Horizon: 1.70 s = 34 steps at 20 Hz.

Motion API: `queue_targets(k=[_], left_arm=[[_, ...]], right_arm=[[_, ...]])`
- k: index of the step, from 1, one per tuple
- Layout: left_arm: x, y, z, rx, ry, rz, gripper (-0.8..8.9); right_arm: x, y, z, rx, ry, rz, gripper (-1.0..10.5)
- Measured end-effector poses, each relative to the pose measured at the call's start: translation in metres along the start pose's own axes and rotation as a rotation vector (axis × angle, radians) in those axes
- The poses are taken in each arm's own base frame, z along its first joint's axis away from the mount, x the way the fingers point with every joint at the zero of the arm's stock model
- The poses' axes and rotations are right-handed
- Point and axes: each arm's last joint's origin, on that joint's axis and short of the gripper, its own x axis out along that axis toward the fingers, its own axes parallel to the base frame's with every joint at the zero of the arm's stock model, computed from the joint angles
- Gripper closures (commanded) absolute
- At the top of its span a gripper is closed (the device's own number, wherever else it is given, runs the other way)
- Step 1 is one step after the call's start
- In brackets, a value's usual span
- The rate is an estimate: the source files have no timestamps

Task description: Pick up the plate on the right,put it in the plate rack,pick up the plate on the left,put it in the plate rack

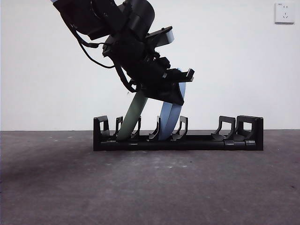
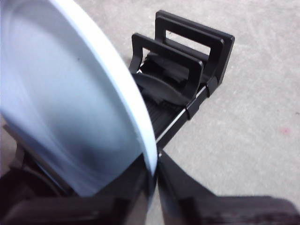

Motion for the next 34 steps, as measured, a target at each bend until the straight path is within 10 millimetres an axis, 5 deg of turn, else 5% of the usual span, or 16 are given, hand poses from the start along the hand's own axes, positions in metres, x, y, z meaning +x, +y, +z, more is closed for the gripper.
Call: queue_targets(k=[11, 15, 21, 24, 30, 34], left_arm=[[0.002, -0.021, 0.000, 0.016, 0.023, -0.044, 6.16], [-0.014, -0.033, 0.012, 0.026, 0.014, -0.072, 6.16], [-0.099, -0.034, 0.055, 0.027, -0.010, -0.077, 6.16], [-0.157, -0.036, 0.064, 0.023, 0.049, -0.083, 6.16], [-0.290, -0.041, 0.061, 0.015, 0.055, -0.085, 6.21], [-0.361, -0.044, 0.047, -0.003, -0.026, -0.077, 6.21]], right_arm=[[0.000, 0.000, 0.000, 0.000, 0.000, 0.000, 6.0], [0.000, 0.000, 0.000, 0.000, 0.000, 0.000, 6.0], [0.000, 0.000, 0.000, -0.003, 0.000, 0.000, 6.0], [0.000, 0.000, 0.000, -0.003, 0.000, 0.000, 6.0], [0.000, 0.000, 0.000, -0.010, 0.001, 0.000, 6.0], [0.000, 0.000, 0.000, -0.010, 0.001, 0.000, 6.0]])
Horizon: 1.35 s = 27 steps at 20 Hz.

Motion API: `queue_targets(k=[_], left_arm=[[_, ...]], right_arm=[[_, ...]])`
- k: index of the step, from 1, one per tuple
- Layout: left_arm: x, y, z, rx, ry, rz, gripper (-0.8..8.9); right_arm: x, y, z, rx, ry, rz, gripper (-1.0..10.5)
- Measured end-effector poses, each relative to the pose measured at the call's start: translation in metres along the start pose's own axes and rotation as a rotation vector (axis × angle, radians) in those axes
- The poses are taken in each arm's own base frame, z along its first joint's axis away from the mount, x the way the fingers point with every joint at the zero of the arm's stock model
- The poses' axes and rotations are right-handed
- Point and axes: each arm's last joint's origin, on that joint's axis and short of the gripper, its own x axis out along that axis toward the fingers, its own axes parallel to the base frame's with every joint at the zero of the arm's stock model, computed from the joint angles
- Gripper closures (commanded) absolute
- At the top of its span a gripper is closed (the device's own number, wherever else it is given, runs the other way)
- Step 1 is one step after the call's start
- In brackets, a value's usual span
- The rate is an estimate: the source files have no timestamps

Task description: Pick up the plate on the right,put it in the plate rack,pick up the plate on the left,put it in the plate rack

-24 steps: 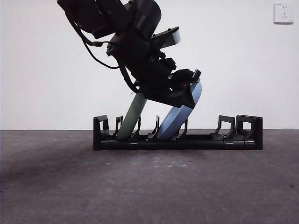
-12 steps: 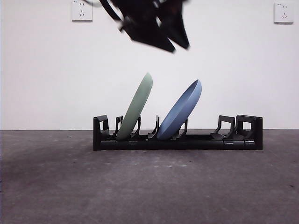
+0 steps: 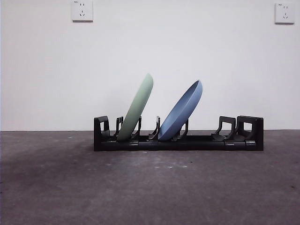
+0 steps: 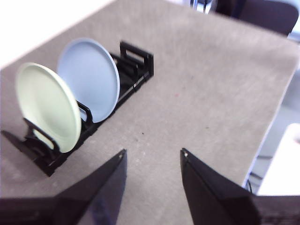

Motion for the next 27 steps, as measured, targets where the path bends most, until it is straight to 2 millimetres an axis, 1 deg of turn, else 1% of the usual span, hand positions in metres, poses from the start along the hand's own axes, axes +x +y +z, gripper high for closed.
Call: queue_targets(k=[1, 3, 5, 6, 9, 10, 12, 13, 24, 27], left_arm=[[-0.014, -0.002, -0.003, 0.000, -0.025, 0.002, 6.22], [-0.033, -0.005, -0.010, -0.012, -0.052, 0.004, 6.25], [-0.047, -0.007, -0.016, -0.017, -0.064, 0.004, 6.25], [-0.051, -0.007, -0.019, -0.020, -0.059, 0.004, 6.25], [-0.051, -0.008, -0.022, -0.024, -0.024, 0.001, 6.30], [-0.050, -0.008, -0.023, -0.025, -0.015, 0.000, 6.52], [-0.047, -0.007, -0.022, -0.026, -0.006, 0.000, 8.35], [-0.047, -0.007, -0.022, -0.027, -0.005, 0.000, 8.21], [-0.035, -0.006, -0.019, -0.031, 0.030, 0.002, 8.18], [-0.032, -0.005, -0.018, -0.032, 0.042, 0.001, 8.18]], right_arm=[[0.000, 0.000, 0.000, 0.000, 0.001, 0.000, 6.0], [0.000, 0.000, 0.000, 0.000, 0.001, 0.000, 6.0], [0.003, -0.001, -0.001, 0.003, 0.012, 0.000, 6.0], [0.006, -0.001, -0.003, 0.005, 0.023, 0.000, 6.0], [0.020, -0.004, -0.009, 0.018, 0.081, 0.005, 6.2], [0.024, -0.005, -0.011, 0.022, 0.100, 0.005, 6.9], [0.033, -0.007, -0.014, 0.029, 0.134, 0.004, 9.1], [0.035, -0.008, -0.015, 0.031, 0.144, 0.004, 9.7], [0.036, -0.008, -0.017, 0.051, 0.149, 0.001, 9.4], [0.037, -0.009, -0.016, 0.057, 0.152, -0.035, 9.4]])
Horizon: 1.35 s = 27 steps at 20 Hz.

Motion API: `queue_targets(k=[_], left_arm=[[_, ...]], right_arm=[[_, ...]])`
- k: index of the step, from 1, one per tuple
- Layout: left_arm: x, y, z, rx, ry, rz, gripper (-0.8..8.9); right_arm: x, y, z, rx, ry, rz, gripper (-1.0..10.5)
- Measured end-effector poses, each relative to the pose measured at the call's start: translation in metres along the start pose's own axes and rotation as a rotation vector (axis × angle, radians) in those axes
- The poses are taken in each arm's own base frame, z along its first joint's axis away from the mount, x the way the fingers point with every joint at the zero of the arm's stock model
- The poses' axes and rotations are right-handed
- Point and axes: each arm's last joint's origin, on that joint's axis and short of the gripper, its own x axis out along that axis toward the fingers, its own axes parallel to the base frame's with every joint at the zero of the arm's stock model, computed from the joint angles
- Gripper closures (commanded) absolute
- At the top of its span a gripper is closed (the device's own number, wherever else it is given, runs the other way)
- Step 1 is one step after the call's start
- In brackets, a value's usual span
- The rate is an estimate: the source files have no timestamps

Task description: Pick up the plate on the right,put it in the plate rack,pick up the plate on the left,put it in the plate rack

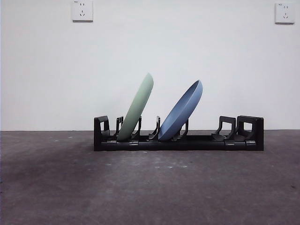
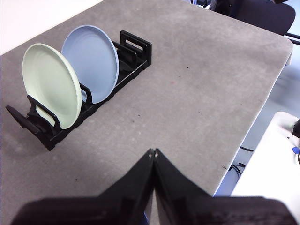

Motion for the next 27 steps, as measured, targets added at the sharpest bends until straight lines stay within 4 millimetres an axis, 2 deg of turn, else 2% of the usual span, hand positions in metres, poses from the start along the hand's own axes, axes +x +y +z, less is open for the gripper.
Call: queue_targets(k=[11, 15, 18, 21, 23, 27], left_arm=[[0.024, 0.004, 0.008, -0.003, 0.047, 0.016, 8.18], [0.030, 0.011, 0.027, 0.043, -0.109, 0.112, 8.17], [0.025, 0.024, 0.038, 0.114, -0.228, 0.204, 8.17], [0.014, 0.043, 0.040, 0.154, -0.289, 0.271, 8.17], [0.004, 0.052, 0.035, 0.169, -0.309, 0.291, 8.17], [-0.009, 0.060, 0.016, 0.211, -0.382, 0.437, 8.17]], right_arm=[[0.024, -0.009, 0.012, 0.008, 0.066, -0.187, 9.4], [0.033, -0.011, 0.017, 0.010, 0.096, -0.191, 9.4], [0.041, -0.012, 0.020, 0.012, 0.118, -0.192, 9.4], [0.046, -0.013, 0.022, 0.014, 0.135, -0.193, 9.4], [0.048, -0.013, 0.022, 0.013, 0.140, -0.198, 9.4], [0.048, -0.013, 0.022, 0.013, 0.141, -0.207, 9.4]])
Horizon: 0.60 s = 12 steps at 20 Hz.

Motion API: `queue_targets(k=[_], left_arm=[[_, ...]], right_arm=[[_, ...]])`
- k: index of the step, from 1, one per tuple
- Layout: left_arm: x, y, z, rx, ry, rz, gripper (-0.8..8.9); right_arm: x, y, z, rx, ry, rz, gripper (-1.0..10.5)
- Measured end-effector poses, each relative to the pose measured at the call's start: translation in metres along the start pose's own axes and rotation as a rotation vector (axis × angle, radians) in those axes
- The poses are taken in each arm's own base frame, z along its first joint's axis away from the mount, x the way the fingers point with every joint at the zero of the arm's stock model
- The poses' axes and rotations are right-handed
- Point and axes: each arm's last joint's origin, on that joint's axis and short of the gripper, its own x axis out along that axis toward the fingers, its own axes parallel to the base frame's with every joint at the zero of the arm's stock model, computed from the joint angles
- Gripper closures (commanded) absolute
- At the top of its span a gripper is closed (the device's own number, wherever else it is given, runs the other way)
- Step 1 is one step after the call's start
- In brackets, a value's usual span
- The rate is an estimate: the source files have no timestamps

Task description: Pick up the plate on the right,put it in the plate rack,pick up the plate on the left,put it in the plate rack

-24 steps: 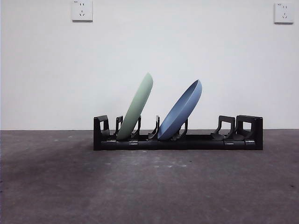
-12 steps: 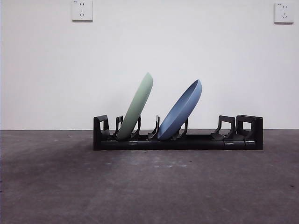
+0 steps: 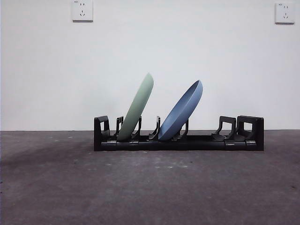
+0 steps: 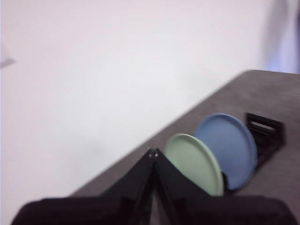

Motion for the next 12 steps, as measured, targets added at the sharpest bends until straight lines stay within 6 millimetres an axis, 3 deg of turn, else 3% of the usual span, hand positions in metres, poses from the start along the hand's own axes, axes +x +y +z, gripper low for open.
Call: queue_targets(k=[4, 12], left_arm=[[-0.013, -0.010, -0.046, 0.039, -0.085, 0.120, 8.17], [-0.015, -0.052, -0.193, -0.083, 0.026, 0.240, 8.17]], right_arm=[[0.000, 0.000, 0.000, 0.000, 0.000, -0.001, 9.4], [0.000, 0.000, 0.000, 0.000, 0.000, -0.001, 9.4]])
